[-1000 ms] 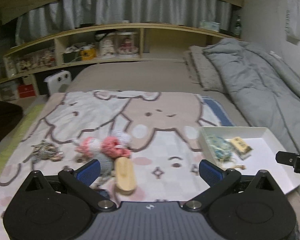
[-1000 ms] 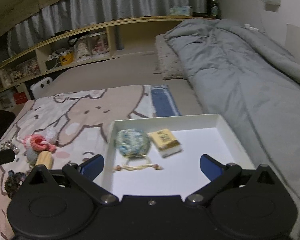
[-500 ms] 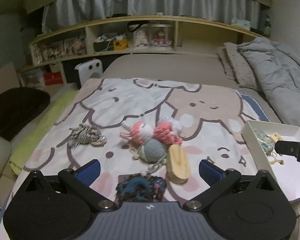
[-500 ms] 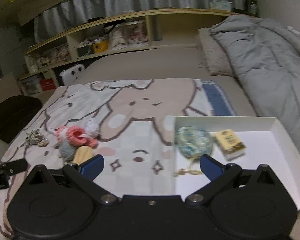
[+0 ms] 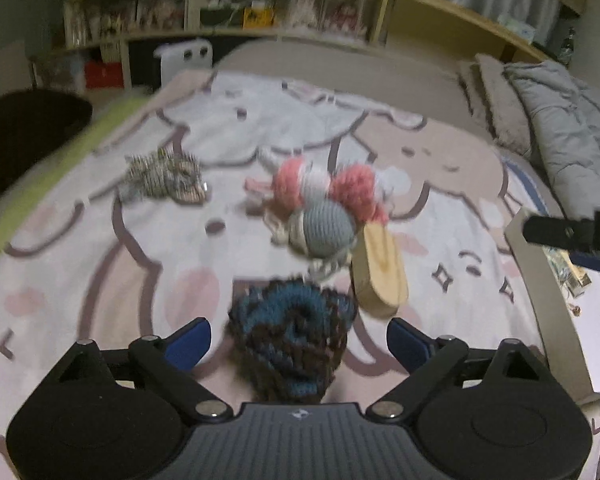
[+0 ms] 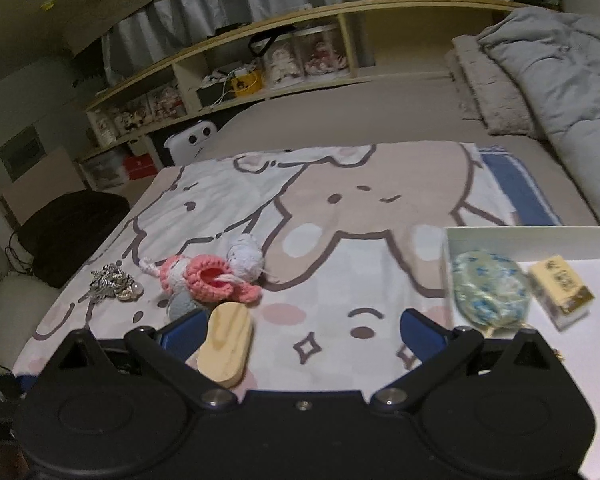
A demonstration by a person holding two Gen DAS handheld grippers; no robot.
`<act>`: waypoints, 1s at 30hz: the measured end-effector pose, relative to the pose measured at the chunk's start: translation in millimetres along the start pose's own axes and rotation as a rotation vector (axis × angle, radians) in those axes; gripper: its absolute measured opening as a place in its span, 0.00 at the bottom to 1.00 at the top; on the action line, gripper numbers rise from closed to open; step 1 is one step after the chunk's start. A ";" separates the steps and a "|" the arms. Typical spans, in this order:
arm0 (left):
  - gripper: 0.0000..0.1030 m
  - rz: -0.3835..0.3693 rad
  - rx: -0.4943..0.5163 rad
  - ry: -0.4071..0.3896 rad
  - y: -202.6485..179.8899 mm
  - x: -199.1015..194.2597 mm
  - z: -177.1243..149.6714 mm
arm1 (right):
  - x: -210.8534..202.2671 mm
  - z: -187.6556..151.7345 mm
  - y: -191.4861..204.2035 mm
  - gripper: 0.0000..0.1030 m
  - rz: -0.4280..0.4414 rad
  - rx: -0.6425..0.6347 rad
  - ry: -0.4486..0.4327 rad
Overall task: Organize objects
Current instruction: 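Grasp the oval wooden block with the right tool while the left tool grasps the crocheted scrunchie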
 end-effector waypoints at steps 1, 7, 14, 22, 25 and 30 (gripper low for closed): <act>0.91 0.005 0.004 0.012 -1.0 4.9 -1.2 | 5.5 0.7 2.2 1.00 0.009 0.004 0.007; 0.84 0.026 -0.024 0.067 -1.5 27.0 -3.2 | 42.1 4.6 20.4 1.00 0.066 0.000 0.052; 0.76 0.035 -0.047 0.106 6.3 49.2 -0.6 | 87.2 1.7 38.9 0.82 0.138 0.024 0.165; 0.72 0.038 -0.028 0.109 3.9 56.6 3.2 | 119.0 -0.2 48.7 0.77 0.135 0.067 0.256; 0.72 0.059 -0.004 0.117 1.3 59.0 2.6 | 125.9 -1.8 51.5 0.77 0.148 0.073 0.280; 0.72 0.058 -0.012 0.118 0.6 58.4 2.4 | 133.8 -5.6 56.7 0.62 0.163 0.086 0.318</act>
Point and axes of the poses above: each gripper's, at about its wrist camera, not at the fingertips, and x roughly the way its jaws point, y to its left, z to its top, the point moved 8 cm from there along x, roughly the way its jaws point, and after that the axes turned 14 degrees about y, right-handed, at the moved point
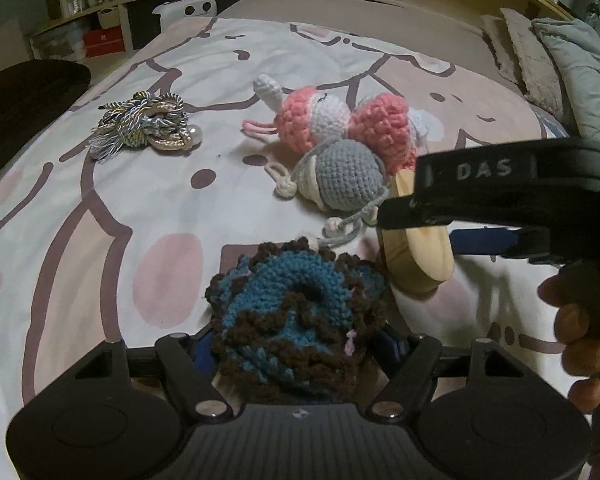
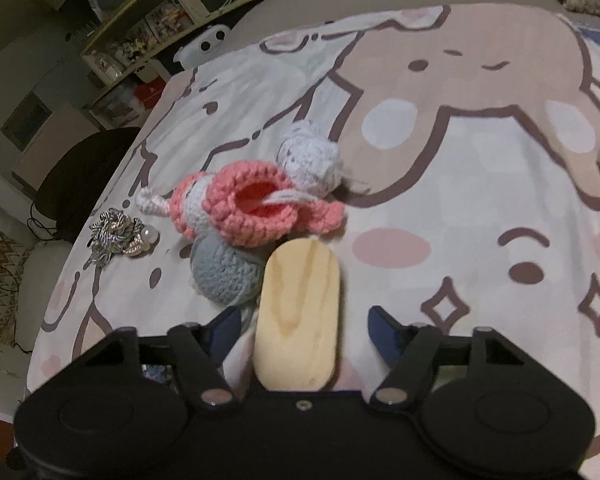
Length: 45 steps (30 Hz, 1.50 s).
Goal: Organize objects
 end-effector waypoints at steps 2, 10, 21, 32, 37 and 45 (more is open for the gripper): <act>0.74 -0.009 -0.009 0.003 -2.0 -1.6 -1.5 | 2.9 -1.3 1.9 0.55 -0.002 -0.003 0.010; 0.76 -0.014 -0.012 0.010 -3.8 1.8 -1.4 | -8.4 -5.1 0.1 0.44 -0.029 -0.034 0.003; 0.48 -0.035 -0.041 -0.032 1.1 -9.5 4.9 | -27.6 -20.4 -14.1 0.44 -0.054 -0.046 -0.009; 0.46 -0.081 -0.057 -0.105 -0.2 -34.9 13.0 | -61.3 -31.6 -15.3 0.44 -0.086 -0.085 -0.068; 0.46 -0.100 -0.045 -0.131 -3.1 -48.4 15.8 | -79.6 -38.1 -19.1 0.44 -0.096 -0.088 -0.101; 0.47 -0.146 0.003 -0.195 -21.7 -84.5 17.3 | -127.3 -48.3 -30.0 0.44 -0.113 -0.096 -0.179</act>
Point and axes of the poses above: each gripper's, at about its wrist camera, not at the fingertips, and x roughly the way its jaws point, y to its left, z to its top, the point moved 8 cm from there along x, roughly the way its jaws point, and after that the axes turned 14 degrees about y, right-handed, at the moved point
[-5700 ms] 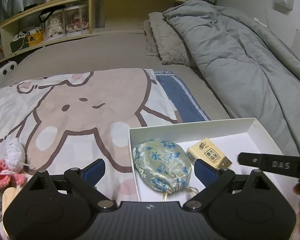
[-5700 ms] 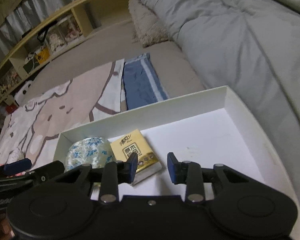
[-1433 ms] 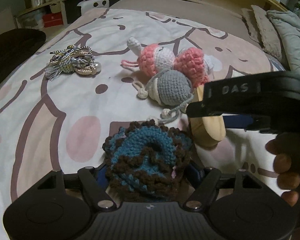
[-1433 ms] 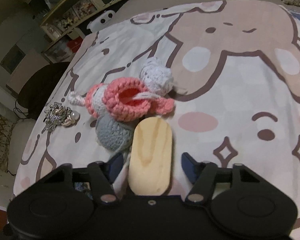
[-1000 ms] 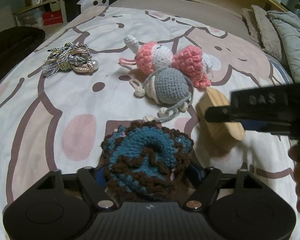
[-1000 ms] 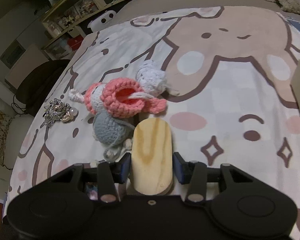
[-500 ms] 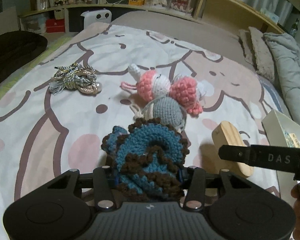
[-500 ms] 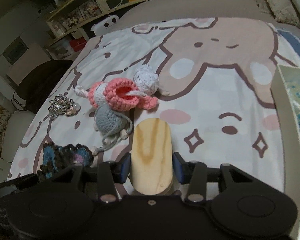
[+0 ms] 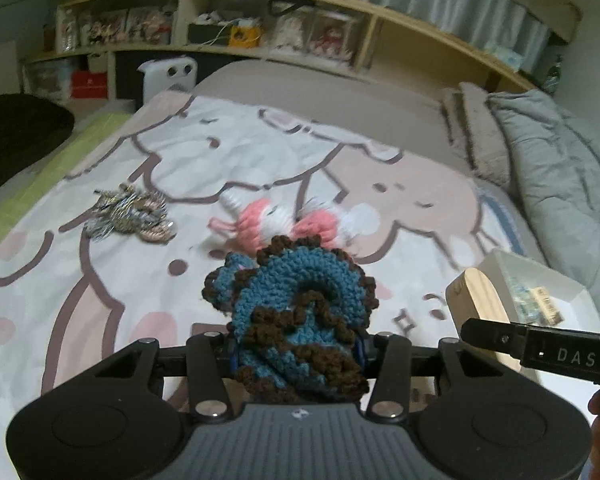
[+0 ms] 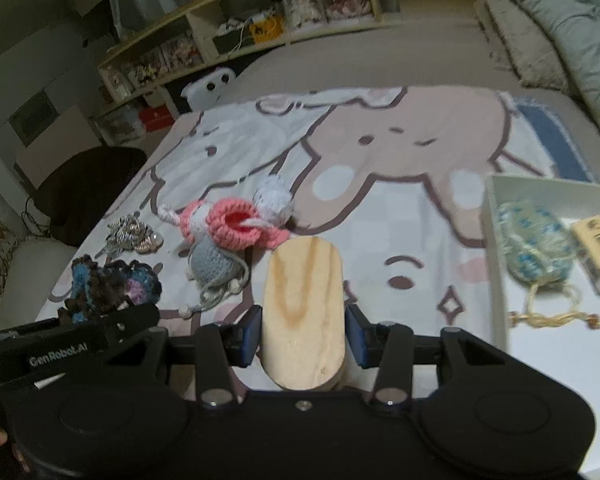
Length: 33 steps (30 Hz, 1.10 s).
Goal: Organize objects
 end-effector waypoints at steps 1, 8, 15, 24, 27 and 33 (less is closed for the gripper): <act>0.47 -0.008 0.010 -0.004 -4.5 -3.9 -0.1 | -5.8 -0.6 -2.3 0.44 -0.004 0.000 -0.009; 0.47 -0.017 0.057 -0.018 -28.0 -21.6 -2.1 | -48.5 -8.0 -22.1 0.44 -0.024 0.019 -0.061; 0.47 -0.038 0.093 -0.028 -58.2 -35.6 -4.5 | -87.4 -15.0 -46.2 0.44 -0.051 0.033 -0.101; 0.47 -0.070 0.152 -0.034 -102.3 -46.1 -8.8 | -122.6 -27.7 -81.2 0.44 -0.090 0.067 -0.137; 0.47 -0.081 0.170 -0.038 -116.9 -48.7 -9.3 | -131.1 -32.0 -93.0 0.44 -0.104 0.075 -0.146; 0.47 -0.093 0.204 -0.040 -144.3 -48.7 -10.7 | -146.4 -41.7 -119.7 0.44 -0.120 0.110 -0.163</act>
Point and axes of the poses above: each gripper's, at about its wrist camera, not at the fingertips, and x roughly the way its jaws point, y to its left, z to its top, the point moved 8 cm from there along x, roughly the way its jaws point, and after that the axes turned 14 degrees about y, right-handed, at the moved point
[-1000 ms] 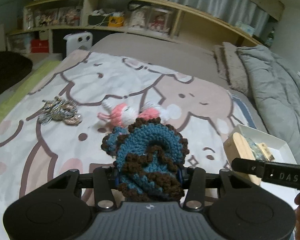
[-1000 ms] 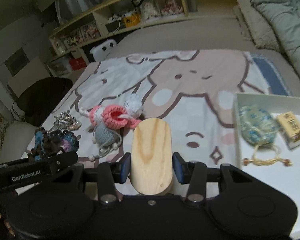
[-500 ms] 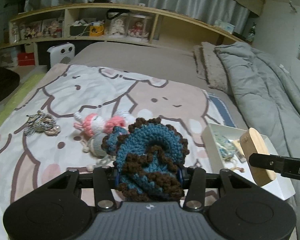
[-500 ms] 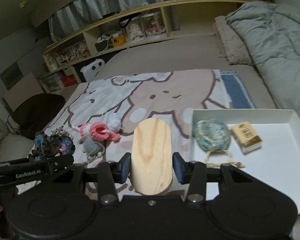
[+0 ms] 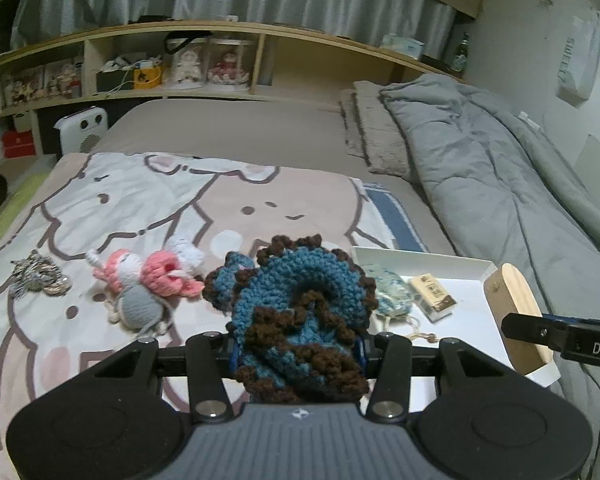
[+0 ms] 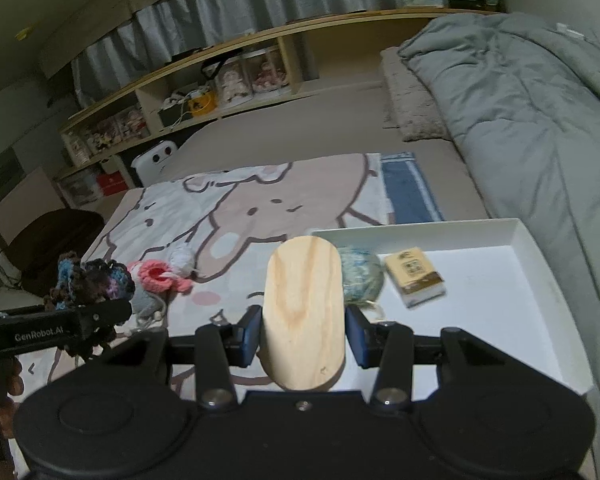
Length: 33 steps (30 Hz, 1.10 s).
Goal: Organize objects
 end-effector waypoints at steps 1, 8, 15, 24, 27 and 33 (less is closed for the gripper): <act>0.47 -0.004 0.005 0.000 -4.5 0.7 0.9 | -1.8 -0.7 -4.7 0.44 -0.006 0.003 -0.004; 0.47 -0.040 0.052 0.007 -42.7 8.7 4.0 | -14.8 -5.1 -35.9 0.44 -0.040 0.025 -0.019; 0.47 -0.080 0.084 0.011 -79.1 21.2 6.1 | -26.7 -11.0 -70.4 0.44 -0.071 0.053 -0.031; 0.47 -0.146 0.119 0.018 -120.9 41.2 11.9 | -28.6 -15.1 -112.4 0.44 -0.110 0.084 -0.039; 0.47 -0.162 0.155 0.016 -138.6 50.1 16.9 | -25.1 -14.4 -127.3 0.44 -0.132 0.088 -0.036; 0.47 -0.241 0.218 0.043 -181.2 77.3 21.3 | -16.5 -17.9 -153.4 0.44 -0.139 0.108 -0.028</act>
Point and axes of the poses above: each gripper's, at about its wrist camera, not at the fingertips, and x roughly the way its jaws point, y to its left, z to its top, the point moved 8 cm from there along x, roughly the way its jaws point, and after that the axes turned 14 degrees about y, right-handed, at the moved point
